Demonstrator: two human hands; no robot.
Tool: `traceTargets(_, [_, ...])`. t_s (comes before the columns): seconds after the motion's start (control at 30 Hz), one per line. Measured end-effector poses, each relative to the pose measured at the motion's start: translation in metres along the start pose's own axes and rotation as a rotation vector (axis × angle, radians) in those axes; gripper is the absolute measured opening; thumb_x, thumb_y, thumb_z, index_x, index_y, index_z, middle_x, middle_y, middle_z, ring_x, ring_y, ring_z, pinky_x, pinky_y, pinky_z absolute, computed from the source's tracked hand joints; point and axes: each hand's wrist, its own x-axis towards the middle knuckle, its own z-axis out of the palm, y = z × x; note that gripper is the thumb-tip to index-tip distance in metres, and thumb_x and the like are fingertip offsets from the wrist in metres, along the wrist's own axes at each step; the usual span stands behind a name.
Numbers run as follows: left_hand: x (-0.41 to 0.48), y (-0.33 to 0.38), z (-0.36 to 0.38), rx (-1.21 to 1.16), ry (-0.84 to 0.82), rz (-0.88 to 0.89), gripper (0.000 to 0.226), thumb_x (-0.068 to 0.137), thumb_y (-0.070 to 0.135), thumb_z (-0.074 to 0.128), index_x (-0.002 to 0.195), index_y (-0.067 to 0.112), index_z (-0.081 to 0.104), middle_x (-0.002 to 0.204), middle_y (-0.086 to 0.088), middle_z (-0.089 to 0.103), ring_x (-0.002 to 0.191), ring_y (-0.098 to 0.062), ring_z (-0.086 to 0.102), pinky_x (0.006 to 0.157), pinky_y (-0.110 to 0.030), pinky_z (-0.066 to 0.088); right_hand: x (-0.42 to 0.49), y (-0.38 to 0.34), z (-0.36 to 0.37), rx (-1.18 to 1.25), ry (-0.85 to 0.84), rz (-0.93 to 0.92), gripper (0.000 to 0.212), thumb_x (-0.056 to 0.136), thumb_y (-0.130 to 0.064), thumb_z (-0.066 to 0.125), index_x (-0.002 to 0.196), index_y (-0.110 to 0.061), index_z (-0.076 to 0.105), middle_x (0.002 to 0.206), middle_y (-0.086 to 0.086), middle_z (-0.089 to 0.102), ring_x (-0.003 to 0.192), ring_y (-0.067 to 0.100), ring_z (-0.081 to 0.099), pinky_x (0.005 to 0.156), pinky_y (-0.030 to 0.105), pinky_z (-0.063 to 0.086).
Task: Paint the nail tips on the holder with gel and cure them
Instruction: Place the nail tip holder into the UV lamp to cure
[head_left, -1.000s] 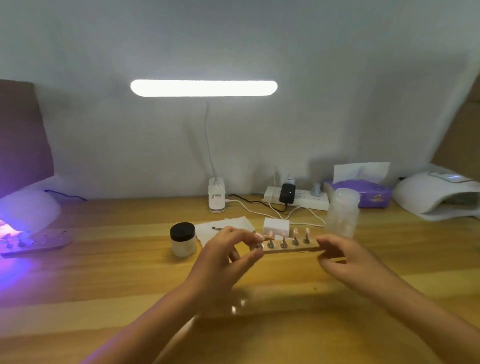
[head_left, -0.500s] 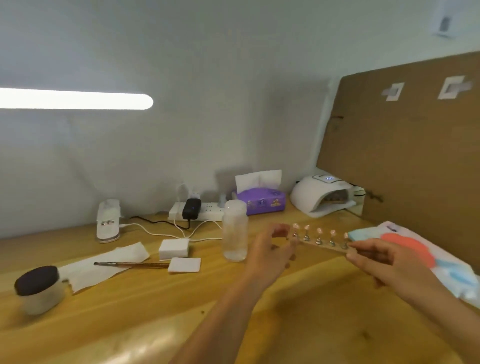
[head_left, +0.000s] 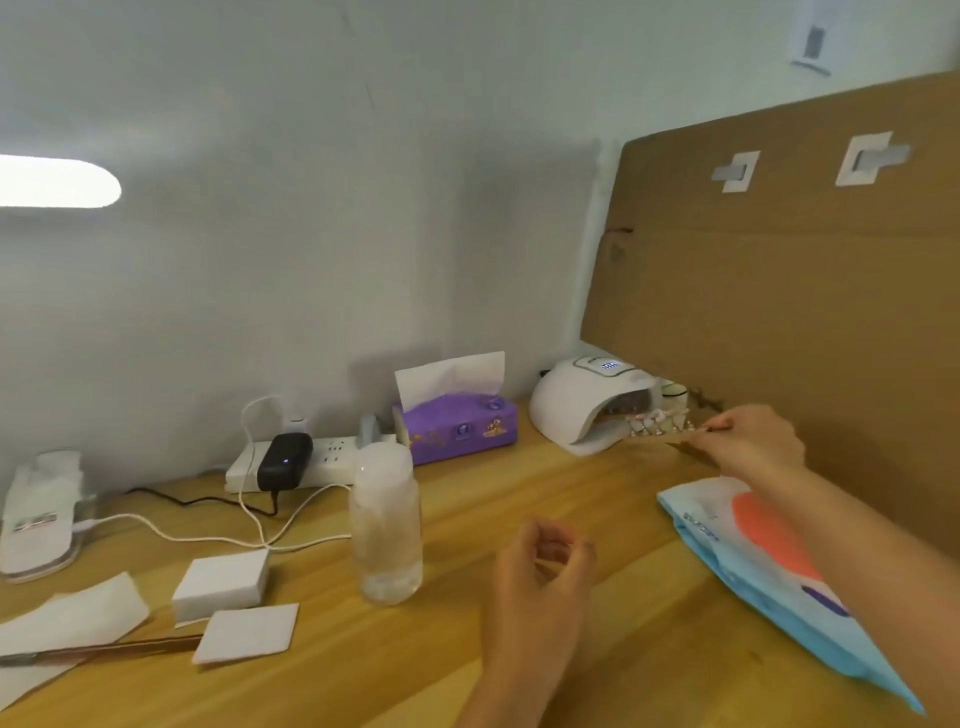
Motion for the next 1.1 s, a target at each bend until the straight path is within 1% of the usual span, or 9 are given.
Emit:
traceTargets(0.13, [0.003,-0.002,-0.002,-0.016,-0.011,-0.005,0.014,0.085,0.025,0.072,0.074,0.019,0.066,0.061,0.011,0.060,0.052,-0.012,0.049,0.058,-0.030,0.041,0.032,-0.007,0.033,0.110,0.013,0.153,0.013,0.086,-0.021,0.071,0.090,-0.009,0.071,0.080,0.010,0.071,0.077,0.026,0.068,0.070,0.035,0.056])
traceTargets(0.23, [0.004,-0.003,-0.001,-0.006,0.002,-0.003,0.017,0.085,0.024,0.073,0.070,0.020,0.064,0.057,0.011,0.060,0.051,-0.014,0.049,0.057,-0.030,0.041,0.046,-0.008,0.056,0.250,0.062,0.225,0.013,0.085,-0.014,0.069,0.094,-0.004,0.069,0.073,0.009,0.069,0.064,0.020,0.064,0.053,0.027,0.045])
traceTargets(0.4, [0.014,0.005,-0.008,-0.121,-0.034,-0.105,0.014,0.088,0.013,0.071,0.074,0.014,0.066,0.066,-0.001,0.061,0.049,-0.018,0.048,0.048,-0.026,0.039,0.058,-0.012,0.088,0.380,0.041,0.277,0.009,0.083,-0.010,0.069,0.087,-0.004,0.063,0.065,0.010,0.065,0.053,0.020,0.062,0.052,0.028,0.048])
traceTargets(0.53, [0.020,0.013,-0.018,-0.219,-0.079,-0.243,0.014,0.091,0.017,0.068,0.091,0.003,0.065,0.076,-0.012,0.055,0.039,-0.008,0.047,0.039,-0.019,0.039,0.071,-0.013,0.103,0.363,-0.041,0.290,0.029,0.085,-0.030,0.074,0.079,-0.008,0.055,0.073,0.012,0.065,0.066,0.028,0.066,0.072,0.036,0.058])
traceTargets(0.73, [0.020,0.014,-0.015,-0.241,-0.072,-0.261,0.011,0.090,0.015,0.068,0.091,0.004,0.066,0.077,-0.012,0.054,0.040,-0.004,0.046,0.039,-0.018,0.040,0.085,-0.014,0.116,0.248,-0.074,0.239,0.040,0.085,-0.046,0.068,0.095,-0.009,0.056,0.079,0.012,0.066,0.072,0.028,0.065,0.069,0.034,0.054])
traceTargets(0.8, [0.021,0.013,-0.015,-0.246,-0.067,-0.258,0.009,0.090,0.014,0.068,0.089,0.005,0.066,0.077,-0.011,0.056,0.041,-0.004,0.047,0.039,-0.019,0.040,0.089,-0.017,0.118,0.237,-0.097,0.192,0.038,0.084,-0.044,0.069,0.103,-0.014,0.054,0.082,0.011,0.063,0.076,0.029,0.066,0.074,0.037,0.056])
traceTargets(0.9, [0.021,0.012,-0.014,-0.234,-0.055,-0.245,0.012,0.090,0.013,0.068,0.090,0.002,0.066,0.081,-0.013,0.057,0.042,-0.005,0.046,0.039,-0.020,0.040,0.096,-0.014,0.116,0.259,-0.016,0.212,0.036,0.085,-0.029,0.070,0.114,-0.010,0.058,0.082,0.009,0.061,0.067,0.026,0.061,0.058,0.031,0.048])
traceTargets(1.03, [0.023,0.011,-0.013,-0.229,-0.055,-0.241,0.014,0.089,0.013,0.070,0.091,0.001,0.065,0.079,-0.010,0.059,0.041,-0.009,0.046,0.041,-0.022,0.040,0.105,-0.010,0.121,0.106,0.052,0.108,0.047,0.086,-0.028,0.072,0.126,-0.011,0.054,0.121,0.019,0.061,0.109,0.039,0.059,0.077,0.036,0.043])
traceTargets(1.1, [0.023,0.011,-0.014,-0.235,-0.059,-0.240,0.012,0.089,0.013,0.069,0.089,0.001,0.065,0.076,-0.008,0.059,0.040,-0.009,0.046,0.042,-0.024,0.038,0.109,-0.010,0.126,-0.037,0.021,0.047,0.040,0.092,-0.032,0.063,0.125,-0.012,0.055,0.123,0.019,0.060,0.111,0.039,0.057,0.079,0.037,0.043])
